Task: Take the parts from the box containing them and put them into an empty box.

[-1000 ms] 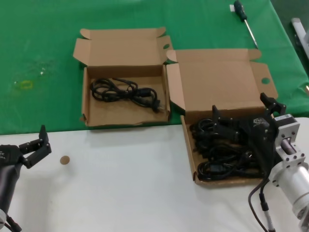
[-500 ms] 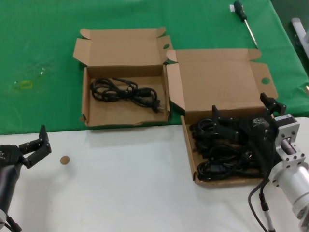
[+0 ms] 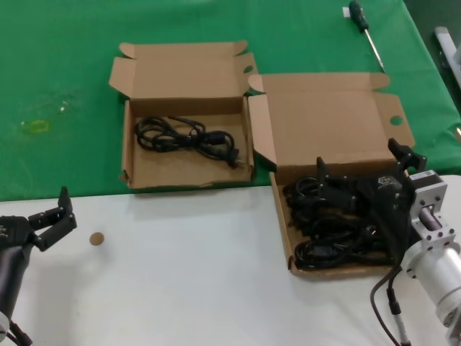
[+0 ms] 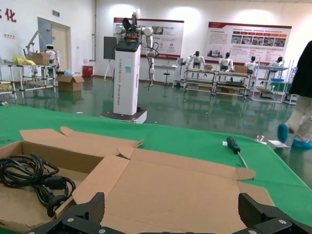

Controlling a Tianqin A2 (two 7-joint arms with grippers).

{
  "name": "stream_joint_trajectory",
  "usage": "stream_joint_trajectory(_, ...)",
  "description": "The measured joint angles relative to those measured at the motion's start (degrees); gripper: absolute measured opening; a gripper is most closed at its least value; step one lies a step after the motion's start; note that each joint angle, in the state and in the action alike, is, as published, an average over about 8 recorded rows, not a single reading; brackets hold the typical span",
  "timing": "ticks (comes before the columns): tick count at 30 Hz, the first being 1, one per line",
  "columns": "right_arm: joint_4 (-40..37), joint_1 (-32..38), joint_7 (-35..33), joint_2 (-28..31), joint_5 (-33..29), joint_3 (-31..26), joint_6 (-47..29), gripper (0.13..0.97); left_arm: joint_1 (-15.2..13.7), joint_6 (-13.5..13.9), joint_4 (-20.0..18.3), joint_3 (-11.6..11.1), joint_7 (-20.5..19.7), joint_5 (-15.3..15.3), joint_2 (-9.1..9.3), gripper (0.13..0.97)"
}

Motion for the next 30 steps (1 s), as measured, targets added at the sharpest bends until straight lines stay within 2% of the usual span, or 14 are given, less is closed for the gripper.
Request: stream_joint_trajectory(30,0.0,0.0,0.0,0.0,0.0,0.0,0.0,0.966,0.0,0.0,0.0,0.0,0.0,0.0,0.0,0.966)
